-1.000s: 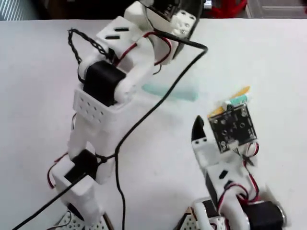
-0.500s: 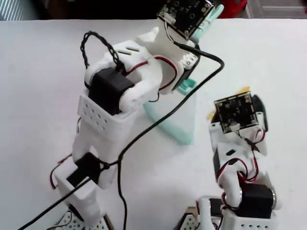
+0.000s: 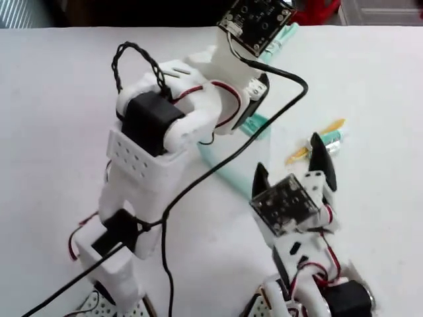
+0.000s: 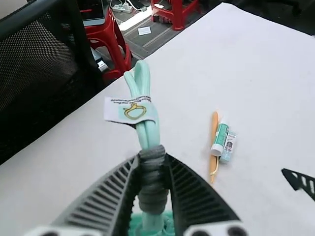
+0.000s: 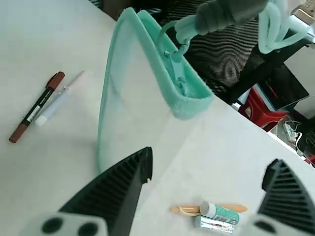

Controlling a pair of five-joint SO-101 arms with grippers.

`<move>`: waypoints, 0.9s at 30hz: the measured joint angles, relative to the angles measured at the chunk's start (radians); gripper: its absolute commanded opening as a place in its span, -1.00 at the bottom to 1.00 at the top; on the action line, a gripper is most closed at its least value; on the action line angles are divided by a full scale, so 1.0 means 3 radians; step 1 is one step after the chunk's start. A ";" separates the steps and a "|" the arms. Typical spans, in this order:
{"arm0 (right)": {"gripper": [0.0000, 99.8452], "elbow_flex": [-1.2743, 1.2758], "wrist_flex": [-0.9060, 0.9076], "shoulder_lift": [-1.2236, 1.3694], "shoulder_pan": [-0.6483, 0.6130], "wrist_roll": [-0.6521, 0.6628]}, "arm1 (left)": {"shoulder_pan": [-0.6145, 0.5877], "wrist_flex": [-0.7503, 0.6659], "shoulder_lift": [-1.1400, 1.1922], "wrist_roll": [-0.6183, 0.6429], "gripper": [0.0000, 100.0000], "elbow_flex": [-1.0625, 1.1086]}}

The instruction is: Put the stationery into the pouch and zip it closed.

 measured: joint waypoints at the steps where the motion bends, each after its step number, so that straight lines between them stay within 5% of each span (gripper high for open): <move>1: -0.29 0.0005 -0.0077 0.0077 -0.0005 -0.0026 | -0.0020 0.0026 0.0000 0.0000 -0.95 0.0000; 16: -0.30 0.0036 -0.1023 0.1089 -0.0113 -0.0077 | -0.0092 0.0077 0.0000 0.0169 -0.95 0.0000; 24: -0.93 0.0087 -0.1161 0.1125 0.0031 0.0097 | -0.0092 0.0077 0.0000 0.0184 -0.95 0.0000; 27: -0.95 0.0199 -0.1274 0.1079 0.0061 0.0297 | -0.0092 0.0077 0.0000 0.0184 -0.95 0.0000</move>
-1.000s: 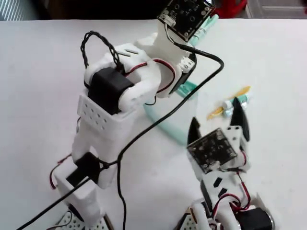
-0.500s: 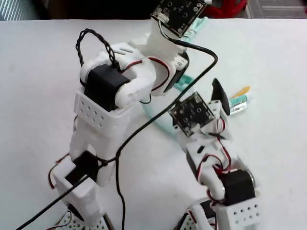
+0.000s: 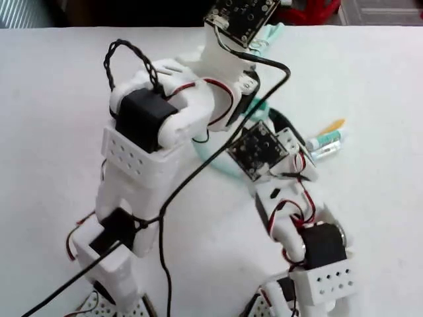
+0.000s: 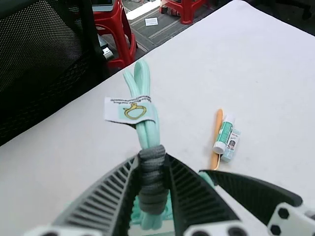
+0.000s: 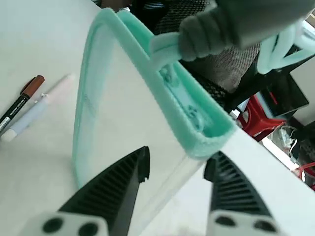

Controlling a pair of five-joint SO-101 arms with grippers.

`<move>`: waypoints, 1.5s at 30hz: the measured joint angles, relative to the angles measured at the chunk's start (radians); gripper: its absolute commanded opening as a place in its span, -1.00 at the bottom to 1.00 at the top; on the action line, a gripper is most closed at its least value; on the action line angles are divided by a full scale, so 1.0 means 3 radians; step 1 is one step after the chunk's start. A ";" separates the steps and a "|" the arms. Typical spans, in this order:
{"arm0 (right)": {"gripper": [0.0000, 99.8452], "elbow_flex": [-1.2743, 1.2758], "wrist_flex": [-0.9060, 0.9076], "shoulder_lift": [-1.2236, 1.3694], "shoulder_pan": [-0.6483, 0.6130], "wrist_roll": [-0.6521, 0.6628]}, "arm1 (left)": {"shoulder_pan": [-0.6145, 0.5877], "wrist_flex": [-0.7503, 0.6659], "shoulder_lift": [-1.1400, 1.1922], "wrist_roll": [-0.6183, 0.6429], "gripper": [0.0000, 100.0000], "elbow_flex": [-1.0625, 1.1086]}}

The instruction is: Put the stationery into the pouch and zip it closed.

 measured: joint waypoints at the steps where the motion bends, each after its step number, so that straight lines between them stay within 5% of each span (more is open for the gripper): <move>1: -0.95 0.0036 -0.0056 0.0000 -0.0005 0.0026 | 0.0000 0.0000 0.0000 0.0000 -0.95 0.0000; 21: -0.96 0.0670 0.0292 -0.1197 0.0102 0.0087 | -0.0184 -0.0056 0.0000 0.0015 -0.95 0.0000; 30: -0.96 0.1023 -0.0343 -0.1207 0.0726 -0.0164 | -0.0568 -0.0056 0.0000 0.0015 -0.95 0.0000; 45: -0.96 0.1074 -0.0061 -0.1166 0.0931 0.0056 | -0.1391 -0.0225 0.0593 0.0010 -0.95 0.0000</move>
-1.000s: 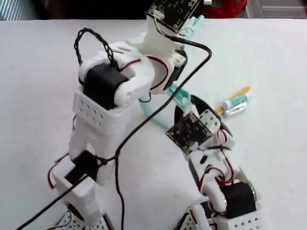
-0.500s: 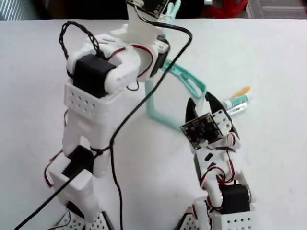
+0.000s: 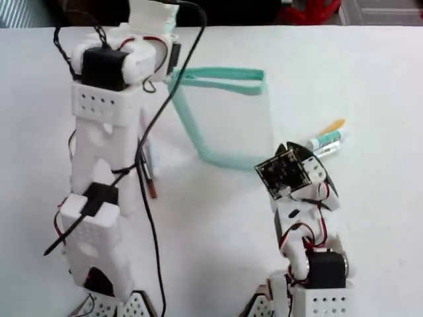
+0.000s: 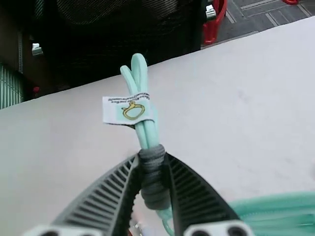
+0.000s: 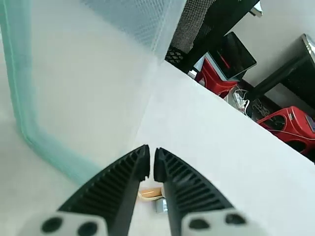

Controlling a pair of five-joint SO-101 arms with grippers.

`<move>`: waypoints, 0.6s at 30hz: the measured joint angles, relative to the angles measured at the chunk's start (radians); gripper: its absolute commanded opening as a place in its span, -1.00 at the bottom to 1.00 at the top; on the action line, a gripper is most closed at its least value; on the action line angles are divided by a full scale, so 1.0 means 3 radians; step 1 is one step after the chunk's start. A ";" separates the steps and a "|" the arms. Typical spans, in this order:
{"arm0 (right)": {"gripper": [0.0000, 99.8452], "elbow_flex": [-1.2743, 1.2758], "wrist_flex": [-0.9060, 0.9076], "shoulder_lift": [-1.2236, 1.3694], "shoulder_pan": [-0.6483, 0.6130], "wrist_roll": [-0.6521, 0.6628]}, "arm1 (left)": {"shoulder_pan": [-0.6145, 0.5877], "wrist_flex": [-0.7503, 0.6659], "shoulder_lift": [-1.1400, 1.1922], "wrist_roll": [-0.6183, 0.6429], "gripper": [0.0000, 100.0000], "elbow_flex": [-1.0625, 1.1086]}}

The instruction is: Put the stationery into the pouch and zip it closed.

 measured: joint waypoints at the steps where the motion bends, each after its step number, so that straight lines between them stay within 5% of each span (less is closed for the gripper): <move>1: -0.96 0.0005 0.0000 0.0015 0.0010 0.0000 | -0.0026 0.0000 0.0005 0.0000 -0.95 0.0000; 9: -0.96 0.0005 -0.0220 -0.0010 0.0031 -0.0107 | 0.0036 0.0000 0.0005 0.0000 -0.95 0.0000; 18: -0.94 -0.0660 -0.0373 -0.0010 0.0568 -0.1043 | 0.0557 0.0189 0.0005 0.0000 -0.95 -0.0276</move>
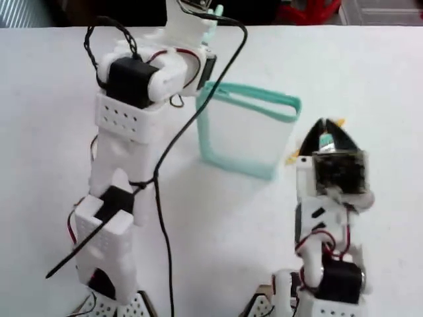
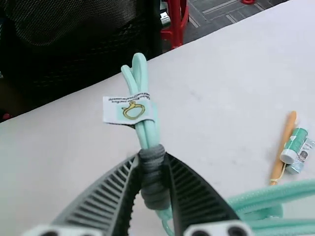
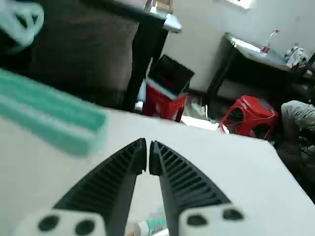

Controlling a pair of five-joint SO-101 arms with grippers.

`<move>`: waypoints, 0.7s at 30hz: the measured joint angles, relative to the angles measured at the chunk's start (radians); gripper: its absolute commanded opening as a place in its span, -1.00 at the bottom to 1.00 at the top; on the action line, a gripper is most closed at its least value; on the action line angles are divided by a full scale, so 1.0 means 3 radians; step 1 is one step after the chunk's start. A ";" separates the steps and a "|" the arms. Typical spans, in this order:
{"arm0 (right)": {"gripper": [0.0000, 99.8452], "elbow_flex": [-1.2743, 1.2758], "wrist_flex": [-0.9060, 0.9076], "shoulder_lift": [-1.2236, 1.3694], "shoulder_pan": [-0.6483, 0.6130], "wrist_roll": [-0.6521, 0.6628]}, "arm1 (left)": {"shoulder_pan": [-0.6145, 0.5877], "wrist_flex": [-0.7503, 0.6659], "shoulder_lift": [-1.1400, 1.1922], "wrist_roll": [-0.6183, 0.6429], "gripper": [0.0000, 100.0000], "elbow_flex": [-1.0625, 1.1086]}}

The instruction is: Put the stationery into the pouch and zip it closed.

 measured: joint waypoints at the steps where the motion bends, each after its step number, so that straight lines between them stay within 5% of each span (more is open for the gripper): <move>1: -0.91 -0.0179 0.0061 -0.0010 0.0000 -0.0072 | 0.0015 0.0020 0.0000 0.0000 -0.95 -0.0005; 10: -0.51 -0.2225 0.1130 0.1770 -0.0143 -0.0102 | 0.0056 0.0026 0.0000 0.0000 -0.95 -0.0026; 17: -0.42 -0.4465 0.2951 0.3268 -0.0747 0.1217 | 0.0061 0.0118 0.0000 0.0000 -0.95 -0.0026; 21: -0.38 -0.5084 0.3309 0.3662 -0.0634 0.1703 | 0.0061 0.0118 0.0000 0.0000 -0.95 -0.0026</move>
